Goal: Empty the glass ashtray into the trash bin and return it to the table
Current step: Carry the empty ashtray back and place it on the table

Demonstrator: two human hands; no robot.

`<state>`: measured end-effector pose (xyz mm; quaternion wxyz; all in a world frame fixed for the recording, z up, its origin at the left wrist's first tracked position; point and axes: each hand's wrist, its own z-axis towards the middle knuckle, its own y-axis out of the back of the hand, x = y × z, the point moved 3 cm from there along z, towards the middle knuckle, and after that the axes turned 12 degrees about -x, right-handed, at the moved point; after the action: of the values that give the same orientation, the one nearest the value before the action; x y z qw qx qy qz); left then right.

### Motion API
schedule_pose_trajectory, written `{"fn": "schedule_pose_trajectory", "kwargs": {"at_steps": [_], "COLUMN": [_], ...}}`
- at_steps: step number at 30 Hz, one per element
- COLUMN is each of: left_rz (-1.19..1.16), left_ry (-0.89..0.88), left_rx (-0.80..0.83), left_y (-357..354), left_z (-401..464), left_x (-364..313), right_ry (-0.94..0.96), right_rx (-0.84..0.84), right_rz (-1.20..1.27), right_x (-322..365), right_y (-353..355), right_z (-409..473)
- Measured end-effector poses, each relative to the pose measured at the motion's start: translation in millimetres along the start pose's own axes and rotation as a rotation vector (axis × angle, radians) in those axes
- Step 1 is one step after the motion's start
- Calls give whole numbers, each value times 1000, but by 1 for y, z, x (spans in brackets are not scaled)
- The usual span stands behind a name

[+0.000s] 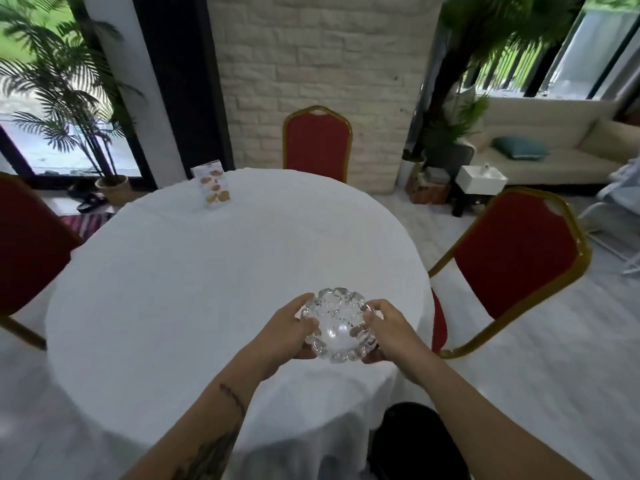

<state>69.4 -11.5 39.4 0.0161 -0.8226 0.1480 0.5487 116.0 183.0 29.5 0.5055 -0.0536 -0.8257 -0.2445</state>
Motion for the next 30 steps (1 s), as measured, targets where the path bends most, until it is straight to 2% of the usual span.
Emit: {"fn": "schedule_pose_trajectory", "kwargs": {"at_steps": [9,15,19,30], "left_rz": [-52,-70,-58,92], "left_ry": [104,129,128,108], "left_rx": [-80,-116,-177,-271], "left_y": [92,125,134,148], "left_z": [90,136,158,221], "left_x": [25,43,50,42], "right_ry": [-96,-225,-317,-348], "right_rx": [11,-7,-5,-53], "right_rz": [-20,-17,105,147], "right_x": [31,29,36,55], "right_y": [-123,-183,-202,-235], "right_z": [57,92,107,158]}}
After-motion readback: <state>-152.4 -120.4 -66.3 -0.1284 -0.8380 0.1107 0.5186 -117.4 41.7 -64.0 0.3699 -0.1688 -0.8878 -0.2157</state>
